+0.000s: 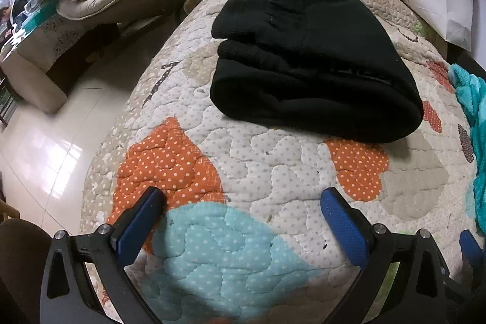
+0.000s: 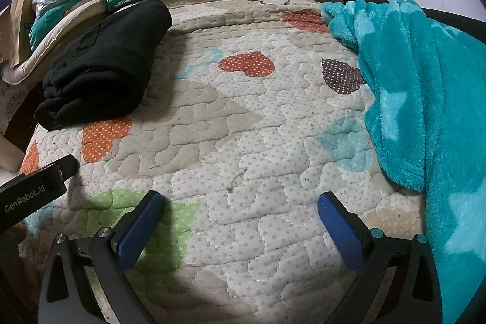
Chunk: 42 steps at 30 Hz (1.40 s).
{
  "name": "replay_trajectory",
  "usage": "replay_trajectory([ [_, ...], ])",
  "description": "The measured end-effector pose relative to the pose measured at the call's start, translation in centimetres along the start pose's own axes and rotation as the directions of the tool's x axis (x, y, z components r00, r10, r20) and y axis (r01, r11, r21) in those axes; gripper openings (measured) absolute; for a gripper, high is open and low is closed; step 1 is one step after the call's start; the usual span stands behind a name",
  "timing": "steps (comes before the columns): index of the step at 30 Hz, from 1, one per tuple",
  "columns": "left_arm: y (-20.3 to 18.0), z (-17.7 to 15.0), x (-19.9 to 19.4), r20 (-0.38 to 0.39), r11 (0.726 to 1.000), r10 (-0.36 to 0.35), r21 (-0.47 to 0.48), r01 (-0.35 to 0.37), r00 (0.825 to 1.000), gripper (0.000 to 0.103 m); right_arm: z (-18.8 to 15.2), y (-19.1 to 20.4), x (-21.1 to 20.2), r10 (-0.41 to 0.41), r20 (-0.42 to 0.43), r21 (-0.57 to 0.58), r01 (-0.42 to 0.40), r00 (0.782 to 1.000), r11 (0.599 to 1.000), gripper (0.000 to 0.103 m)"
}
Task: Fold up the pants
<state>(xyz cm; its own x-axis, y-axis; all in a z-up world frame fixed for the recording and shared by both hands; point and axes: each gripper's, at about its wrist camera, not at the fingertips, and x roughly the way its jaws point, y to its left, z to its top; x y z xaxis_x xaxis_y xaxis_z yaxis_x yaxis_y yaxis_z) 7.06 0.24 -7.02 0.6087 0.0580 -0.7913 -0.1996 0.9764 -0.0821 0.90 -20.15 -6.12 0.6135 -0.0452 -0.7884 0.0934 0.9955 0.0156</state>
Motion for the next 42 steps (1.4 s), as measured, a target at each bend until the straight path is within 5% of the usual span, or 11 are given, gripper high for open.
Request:
replay_trajectory([
  [42,0.0,-1.8,-1.0,-0.016,1.000,0.014,0.003,-0.014,1.000,0.103,0.3,-0.1,0.1,-0.002,-0.014,0.005,0.002,1.000,1.000,0.103],
])
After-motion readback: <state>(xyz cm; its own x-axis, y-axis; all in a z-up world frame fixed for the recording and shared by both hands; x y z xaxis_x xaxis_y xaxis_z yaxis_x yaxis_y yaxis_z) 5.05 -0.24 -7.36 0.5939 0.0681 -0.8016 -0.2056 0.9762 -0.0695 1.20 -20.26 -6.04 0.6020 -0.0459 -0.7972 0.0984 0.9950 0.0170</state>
